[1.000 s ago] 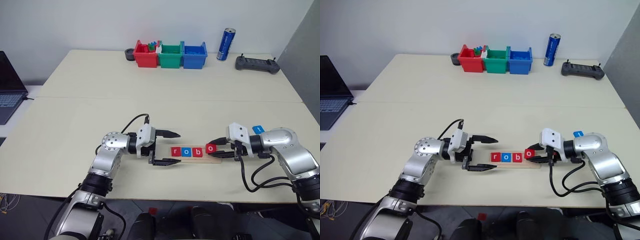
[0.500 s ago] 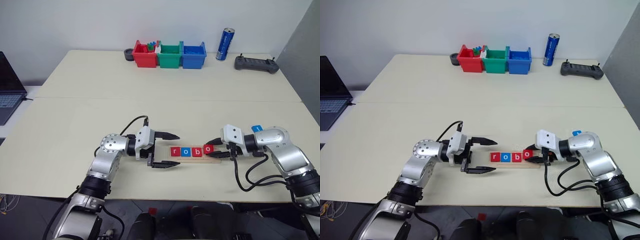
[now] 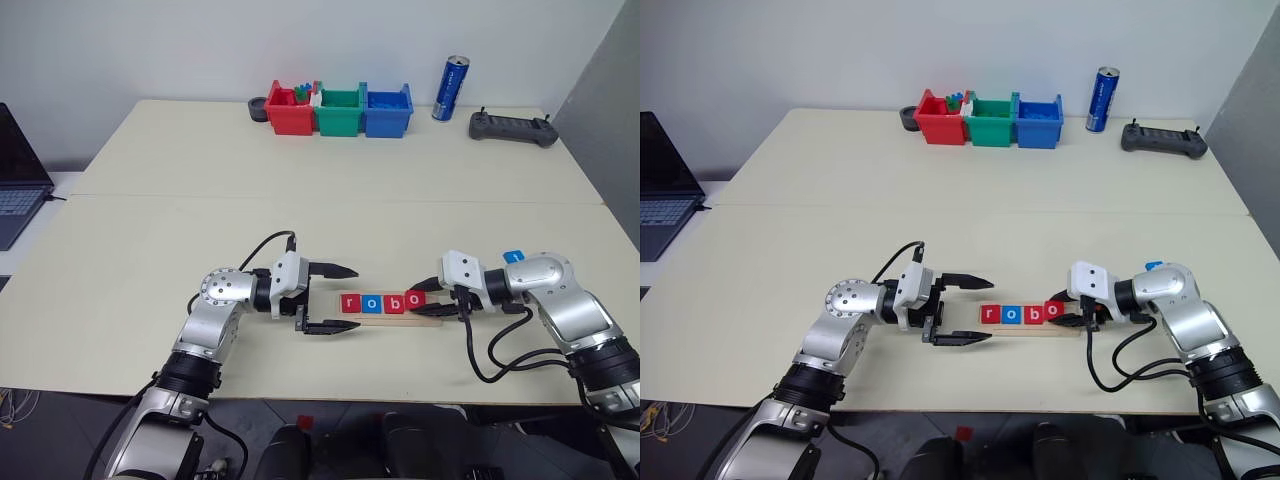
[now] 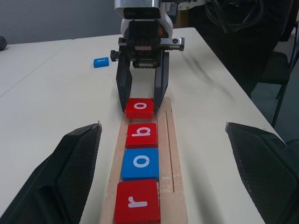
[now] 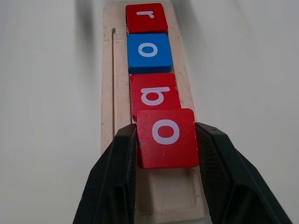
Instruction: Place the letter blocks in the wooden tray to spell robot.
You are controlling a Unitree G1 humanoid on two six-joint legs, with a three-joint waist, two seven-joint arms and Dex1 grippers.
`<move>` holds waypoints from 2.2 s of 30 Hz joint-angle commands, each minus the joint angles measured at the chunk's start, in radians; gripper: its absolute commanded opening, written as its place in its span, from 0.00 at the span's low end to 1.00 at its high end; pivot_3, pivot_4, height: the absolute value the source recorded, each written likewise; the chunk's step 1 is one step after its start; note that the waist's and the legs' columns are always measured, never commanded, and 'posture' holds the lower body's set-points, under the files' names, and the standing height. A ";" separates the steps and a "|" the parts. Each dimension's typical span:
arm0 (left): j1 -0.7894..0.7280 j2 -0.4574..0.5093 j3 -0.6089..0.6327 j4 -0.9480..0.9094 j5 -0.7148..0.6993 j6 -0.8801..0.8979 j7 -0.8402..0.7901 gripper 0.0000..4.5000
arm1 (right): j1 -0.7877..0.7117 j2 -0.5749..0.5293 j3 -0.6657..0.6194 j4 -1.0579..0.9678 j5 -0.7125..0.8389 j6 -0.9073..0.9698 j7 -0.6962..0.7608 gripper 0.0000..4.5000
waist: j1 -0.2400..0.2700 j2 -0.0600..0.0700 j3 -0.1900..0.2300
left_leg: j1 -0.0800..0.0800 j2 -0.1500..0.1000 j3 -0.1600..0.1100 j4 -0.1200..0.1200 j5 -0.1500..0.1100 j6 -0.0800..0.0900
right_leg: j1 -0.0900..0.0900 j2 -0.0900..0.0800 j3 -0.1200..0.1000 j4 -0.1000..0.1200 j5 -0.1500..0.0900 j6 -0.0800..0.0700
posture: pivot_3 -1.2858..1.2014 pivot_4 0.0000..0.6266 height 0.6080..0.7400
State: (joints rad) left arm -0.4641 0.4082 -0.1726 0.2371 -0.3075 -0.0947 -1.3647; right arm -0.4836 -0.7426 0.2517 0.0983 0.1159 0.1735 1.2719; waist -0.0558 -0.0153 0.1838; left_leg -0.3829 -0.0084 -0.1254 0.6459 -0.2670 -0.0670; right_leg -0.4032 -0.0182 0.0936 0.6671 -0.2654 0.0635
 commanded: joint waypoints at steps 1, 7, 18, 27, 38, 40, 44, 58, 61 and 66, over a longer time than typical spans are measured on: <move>-0.011 0.006 0.002 -0.031 -0.009 -0.003 0.001 1.00 | -0.015 -0.006 -0.008 -0.009 0.005 -0.008 0.017 0.32 | 0.000 0.000 0.000 | 0.000 0.000 0.000 0.000 0.000 0.000 | 0.000 0.000 0.000 0.000 0.000 0.000 | 0.52 0.24 1.00; -0.020 0.007 0.001 -0.024 -0.007 -0.004 0.000 1.00 | -0.013 -0.009 -0.014 -0.016 0.010 0.005 0.024 0.64 | 0.000 0.000 0.000 | 0.000 0.000 0.000 0.000 0.000 0.000 | 0.000 0.000 0.000 0.000 0.000 0.000 | 0.52 0.24 1.00; -0.022 0.006 -0.003 -0.036 -0.010 0.007 -0.001 1.00 | -0.032 -0.012 -0.053 -0.036 0.047 0.064 0.008 1.00 | 0.000 0.000 0.000 | 0.000 0.000 0.000 0.000 0.000 0.000 | 0.000 0.000 0.000 0.000 0.000 0.000 | 0.52 0.24 1.00; -0.022 0.003 -0.001 -0.038 -0.011 0.007 0.000 1.00 | 0.063 -0.096 -0.192 -0.134 0.094 0.133 -0.044 1.00 | 0.002 0.000 0.000 | 0.000 0.000 0.000 0.000 0.000 0.000 | 0.000 0.000 0.000 0.000 0.000 0.000 | 0.52 0.24 1.00; -0.039 -0.013 -0.006 -0.003 -0.006 -0.010 -0.006 1.00 | 0.247 -0.093 -0.251 -0.283 0.116 0.160 -0.149 0.63 | 0.001 0.000 0.000 | 0.001 0.000 0.001 0.001 0.000 0.000 | 0.000 0.000 0.002 0.005 0.000 0.000 | 0.52 0.24 1.00; -0.041 -0.014 -0.006 -0.001 -0.006 -0.011 -0.011 1.00 | 0.250 -0.092 -0.244 -0.288 0.118 0.161 -0.153 0.46 | 0.000 0.000 0.000 | 0.002 0.000 0.002 0.001 0.000 0.000 | 0.000 0.000 0.002 0.006 0.000 0.000 | 0.52 0.24 1.00; -0.044 -0.014 -0.006 0.001 -0.006 -0.012 -0.015 1.00 | 0.248 -0.083 -0.214 -0.287 0.102 0.139 -0.157 0.14 | 0.000 0.000 0.000 | 0.002 0.000 0.001 0.001 0.000 0.000 | 0.000 0.000 0.002 0.006 0.000 0.000 | 0.52 0.24 1.00; -0.019 0.001 -0.003 -0.029 -0.011 -0.002 -0.014 1.00 | 0.159 -0.031 -0.089 -0.147 -0.008 0.004 -0.169 0.00 | 0.000 0.000 0.000 | 0.002 0.000 0.001 0.002 0.000 0.000 | -0.001 0.000 0.002 0.006 0.000 0.000 | 0.52 0.24 1.00; -0.013 0.006 -0.002 -0.038 -0.012 0.002 -0.010 1.00 | 0.149 -0.025 -0.086 -0.129 -0.007 -0.004 -0.166 0.00 | -0.001 0.000 0.000 | 0.002 0.000 0.001 0.002 0.000 0.000 | -0.001 0.000 0.002 0.006 0.000 0.000 | 0.52 0.24 1.00; -0.007 0.011 -0.001 -0.047 -0.013 0.007 -0.003 1.00 | 0.150 -0.035 -0.100 -0.124 0.008 0.003 -0.152 0.00 | -0.001 0.000 0.000 | 0.002 0.000 0.001 0.002 0.000 0.000 | -0.001 0.000 0.002 0.006 0.000 0.000 | 0.52 0.24 1.00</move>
State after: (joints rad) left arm -0.4733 0.4115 -0.1824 0.2317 -0.3075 -0.0905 -1.3742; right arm -0.3275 -0.7679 0.1717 -0.0187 0.1133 0.1804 1.1124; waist -0.0564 -0.0154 0.1838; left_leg -0.3809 -0.0087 -0.1243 0.6477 -0.2669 -0.0670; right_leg -0.4037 -0.0178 0.0956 0.6735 -0.2656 0.0635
